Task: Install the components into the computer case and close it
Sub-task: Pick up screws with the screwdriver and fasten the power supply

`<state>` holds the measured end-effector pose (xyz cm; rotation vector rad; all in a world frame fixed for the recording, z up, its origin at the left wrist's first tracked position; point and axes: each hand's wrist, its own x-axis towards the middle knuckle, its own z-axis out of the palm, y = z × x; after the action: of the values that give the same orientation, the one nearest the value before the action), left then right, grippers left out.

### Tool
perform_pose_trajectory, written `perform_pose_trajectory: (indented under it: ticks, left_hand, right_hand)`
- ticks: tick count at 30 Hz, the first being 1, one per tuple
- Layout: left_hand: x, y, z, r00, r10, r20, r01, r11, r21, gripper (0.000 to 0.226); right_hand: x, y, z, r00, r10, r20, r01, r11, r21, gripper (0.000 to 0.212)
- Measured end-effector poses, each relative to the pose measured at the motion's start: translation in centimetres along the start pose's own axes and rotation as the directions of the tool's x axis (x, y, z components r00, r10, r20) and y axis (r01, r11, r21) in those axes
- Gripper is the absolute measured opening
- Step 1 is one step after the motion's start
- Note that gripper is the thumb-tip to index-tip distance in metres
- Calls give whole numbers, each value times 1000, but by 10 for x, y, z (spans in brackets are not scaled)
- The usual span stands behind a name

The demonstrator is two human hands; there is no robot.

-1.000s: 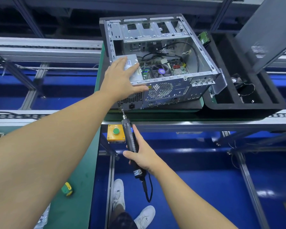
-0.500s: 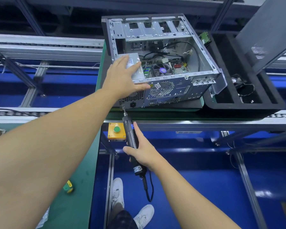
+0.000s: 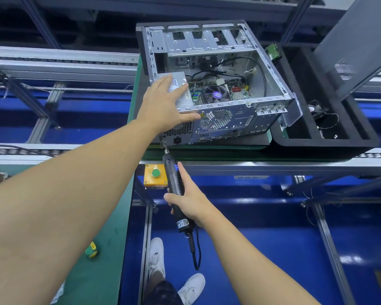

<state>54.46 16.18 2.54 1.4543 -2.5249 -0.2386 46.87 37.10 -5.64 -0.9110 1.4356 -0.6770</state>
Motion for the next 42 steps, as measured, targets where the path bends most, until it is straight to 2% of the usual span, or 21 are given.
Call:
perform_pose_trajectory:
  ticks: [4, 9, 14, 19, 23, 27, 30, 34, 37, 42]
  left_hand:
    - [-1, 1, -1, 1000, -3, 2, 3, 1000, 5, 114]
    - [1, 0, 1, 1000, 7, 0, -7, 1000, 21, 104]
    - [2, 0, 2, 1000, 6, -1, -6, 1000, 24, 104]
    - [2, -1, 2, 1000, 2, 3, -2, 999, 34, 105]
    - [2, -1, 3, 1000, -2, 9, 1, 1000, 25, 106]
    - [2, 2, 0, 999, -3, 32, 1, 998, 56, 105]
    - [1, 5, -4, 998, -4, 67, -6, 987, 158, 107]
    - [4, 23, -1, 994, -61, 94, 28, 946, 323, 108]
    - [1, 34, 5, 990, -126, 70, 96, 939, 330, 113]
    - [-1, 26, 7, 998, -54, 19, 45, 949, 313, 94]
  right_hand:
    - [1, -2, 2, 997, -78, 24, 80, 996, -49, 103]
    - [4, -3, 2, 1000, 9, 1, -9, 1000, -23, 102]
    - [-1, 9, -6, 997, 61, 55, -66, 993, 100, 80]
    - [-4, 16, -5, 999, 45, 20, -48, 984, 170, 73]
    - [-11, 13, -14, 1000, 21, 12, -23, 988, 151, 71]
    - [-24, 8, -29, 1000, 21, -24, -18, 995, 95, 50]
    - [-36, 3, -43, 999, 0, -46, 4, 997, 74, 37]
    - [-49, -7, -65, 996, -53, -75, 59, 995, 82, 39]
    - [-55, -17, -80, 991, -94, -96, 104, 989, 106, 37]
    - [-54, -34, -101, 976, -183, -120, 200, 968, 152, 28]
